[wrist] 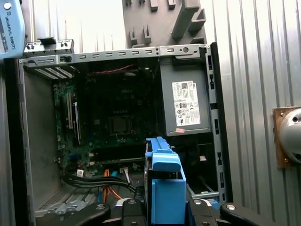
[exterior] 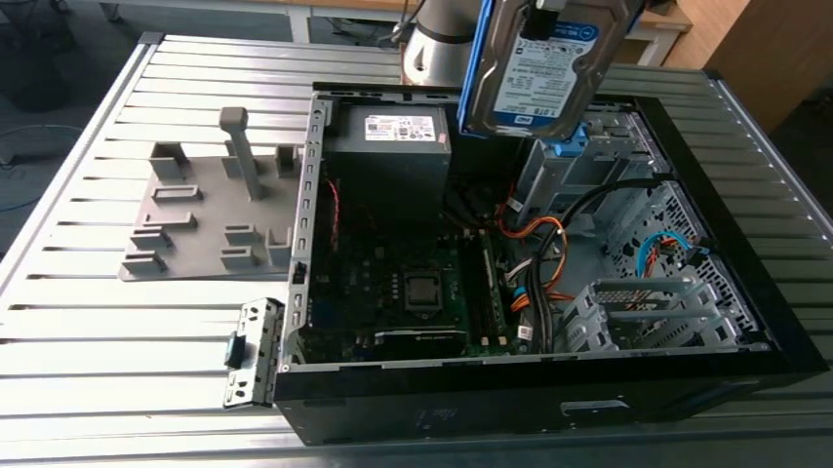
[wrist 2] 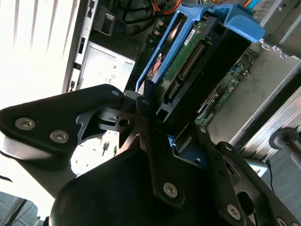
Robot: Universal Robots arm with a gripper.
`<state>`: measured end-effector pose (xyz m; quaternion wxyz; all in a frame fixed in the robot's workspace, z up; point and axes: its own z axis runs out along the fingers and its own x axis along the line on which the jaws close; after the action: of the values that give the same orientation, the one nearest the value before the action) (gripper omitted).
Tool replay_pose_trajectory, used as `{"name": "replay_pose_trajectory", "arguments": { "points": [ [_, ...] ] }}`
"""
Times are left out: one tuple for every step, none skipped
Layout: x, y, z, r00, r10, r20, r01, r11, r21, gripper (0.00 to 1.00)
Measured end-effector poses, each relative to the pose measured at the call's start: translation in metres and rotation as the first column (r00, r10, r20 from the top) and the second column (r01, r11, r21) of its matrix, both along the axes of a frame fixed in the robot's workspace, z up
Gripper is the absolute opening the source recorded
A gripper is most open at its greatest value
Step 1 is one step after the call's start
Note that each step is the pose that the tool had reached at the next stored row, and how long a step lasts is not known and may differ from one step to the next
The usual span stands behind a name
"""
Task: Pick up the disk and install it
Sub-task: 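Pick up the disk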
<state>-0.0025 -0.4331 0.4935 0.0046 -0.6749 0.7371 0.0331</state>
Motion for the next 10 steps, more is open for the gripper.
{"name": "replay_pose_trajectory", "arguments": {
  "points": [
    [0.0003, -0.0010, -0.0001, 1.0000, 0.000, 0.0000, 0.000, 1.0000, -0.0001, 0.36],
    [0.0005, -0.0019, -0.0002, 1.0000, 0.000, 0.0000, 0.000, 1.0000, -0.0001, 0.36],
    [0.0008, -0.0028, -0.0003, 1.0000, 0.000, 0.0000, 0.000, 1.0000, 0.0000, 0.36],
    [0.0010, -0.0037, -0.0004, 1.0000, 0.000, 0.0000, 0.000, 1.0000, 0.0000, 0.36],
    [0.0013, -0.0046, -0.0005, 1.0000, 0.000, 0.0000, 0.000, 1.0000, 0.0000, 0.36],
    [0.0015, -0.0056, -0.0006, 1.0000, 0.000, 0.0000, 0.000, 1.0000, -0.0001, 0.36],
    [0.0018, -0.0065, -0.0007, 1.0000, 0.000, 0.0000, 0.000, 1.0000, -0.0001, 0.36],
    [0.0021, -0.0075, -0.0008, 1.0000, 0.000, 0.0000, 0.000, 1.0000, -0.0001, 0.36],
    [0.0023, -0.0084, -0.0009, 1.0000, 0.000, 0.0000, 0.000, 1.0000, -0.0001, 0.36],
    [0.0026, -0.0093, -0.0010, 1.0000, 0.000, 0.0000, 0.000, 1.0000, 0.0000, 0.36]
  ]
}}
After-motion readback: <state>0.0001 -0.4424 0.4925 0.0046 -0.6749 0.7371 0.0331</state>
